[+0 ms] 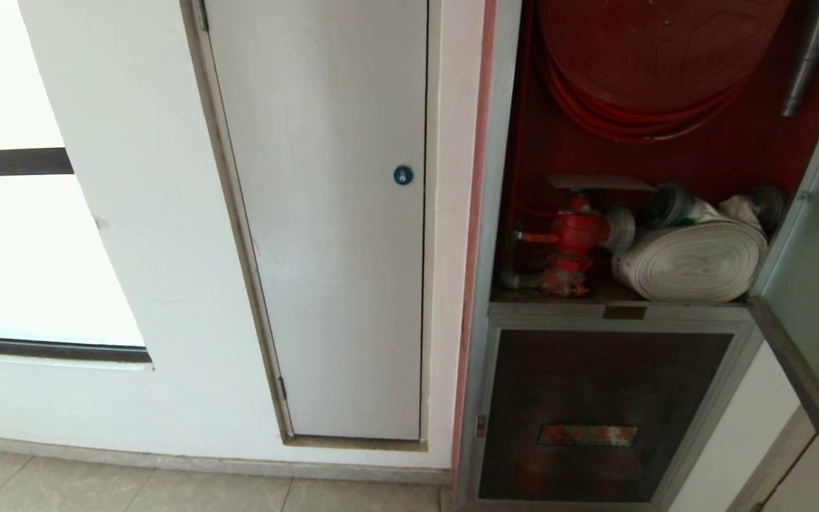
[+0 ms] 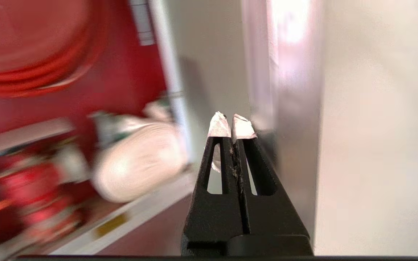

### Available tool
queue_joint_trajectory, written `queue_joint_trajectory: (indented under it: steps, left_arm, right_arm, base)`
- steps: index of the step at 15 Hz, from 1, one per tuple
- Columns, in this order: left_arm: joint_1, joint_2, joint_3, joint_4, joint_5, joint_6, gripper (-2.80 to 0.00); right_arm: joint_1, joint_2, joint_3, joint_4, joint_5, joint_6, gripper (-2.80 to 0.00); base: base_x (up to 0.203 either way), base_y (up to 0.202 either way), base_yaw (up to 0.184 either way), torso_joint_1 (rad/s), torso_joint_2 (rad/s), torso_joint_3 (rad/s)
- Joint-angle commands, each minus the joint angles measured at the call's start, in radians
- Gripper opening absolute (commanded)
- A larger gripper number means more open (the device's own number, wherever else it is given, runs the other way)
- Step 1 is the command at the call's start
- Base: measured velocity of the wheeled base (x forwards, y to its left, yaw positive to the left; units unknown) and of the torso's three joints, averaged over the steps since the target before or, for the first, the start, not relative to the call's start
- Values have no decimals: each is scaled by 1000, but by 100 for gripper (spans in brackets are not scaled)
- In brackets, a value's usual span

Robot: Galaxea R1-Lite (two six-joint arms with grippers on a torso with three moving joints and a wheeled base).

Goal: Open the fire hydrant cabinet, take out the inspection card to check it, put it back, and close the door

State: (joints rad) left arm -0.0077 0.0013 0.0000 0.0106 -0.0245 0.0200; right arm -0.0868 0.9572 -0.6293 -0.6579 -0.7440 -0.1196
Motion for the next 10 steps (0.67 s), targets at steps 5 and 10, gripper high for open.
queue_joint_trajectory:
  steps: [5, 10]
  left_arm:
    - [0, 0, 0, 0, 0, 0, -280]
    - [0, 0, 0, 0, 0, 0, -280]
  right_arm:
    - [-234, 26, -79, 169, 28, 0, -280]
    - [-501, 97, -129, 180, 207, 1, -280]
  base:
    - [0, 0, 0, 0, 0, 0]
    - [0, 0, 0, 0, 0, 0]
